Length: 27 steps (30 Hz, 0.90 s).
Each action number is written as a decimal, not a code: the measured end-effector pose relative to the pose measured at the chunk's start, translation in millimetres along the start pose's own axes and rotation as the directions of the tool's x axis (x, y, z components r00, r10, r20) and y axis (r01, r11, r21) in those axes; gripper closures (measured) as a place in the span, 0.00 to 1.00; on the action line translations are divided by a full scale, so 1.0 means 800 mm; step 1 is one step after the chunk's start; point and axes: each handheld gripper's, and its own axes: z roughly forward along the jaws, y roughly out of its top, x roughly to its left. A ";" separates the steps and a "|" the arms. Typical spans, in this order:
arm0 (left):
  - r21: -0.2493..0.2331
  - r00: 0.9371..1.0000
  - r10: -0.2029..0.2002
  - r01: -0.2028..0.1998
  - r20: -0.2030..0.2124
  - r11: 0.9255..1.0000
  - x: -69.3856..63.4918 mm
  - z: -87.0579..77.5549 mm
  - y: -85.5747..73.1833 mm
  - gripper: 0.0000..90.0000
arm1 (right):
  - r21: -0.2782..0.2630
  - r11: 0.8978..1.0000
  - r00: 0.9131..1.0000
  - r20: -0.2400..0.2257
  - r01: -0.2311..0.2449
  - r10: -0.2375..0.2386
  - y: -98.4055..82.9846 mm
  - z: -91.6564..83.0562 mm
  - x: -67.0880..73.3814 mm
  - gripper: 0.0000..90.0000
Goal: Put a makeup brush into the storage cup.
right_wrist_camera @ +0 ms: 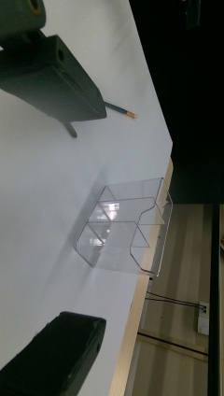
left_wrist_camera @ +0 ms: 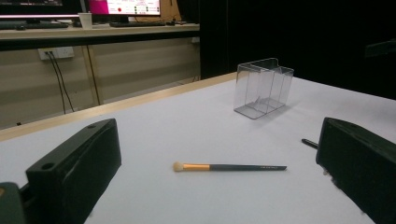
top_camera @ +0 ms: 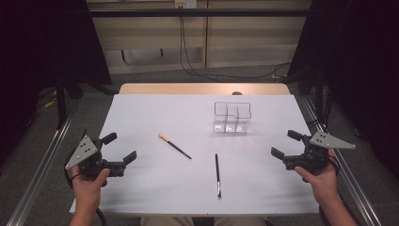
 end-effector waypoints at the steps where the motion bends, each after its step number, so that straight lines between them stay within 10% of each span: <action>1: 0.000 1.000 0.000 0.000 0.000 1.000 0.000 0.000 0.000 0.00 | 0.000 1.000 1.000 0.000 0.000 0.000 0.000 0.000 0.000 0.02; 27: 0.043 1.000 -0.003 0.004 -0.023 0.999 -0.005 0.051 0.012 0.00 | 0.006 1.000 1.000 -0.020 0.022 -0.022 0.004 0.011 0.004 0.02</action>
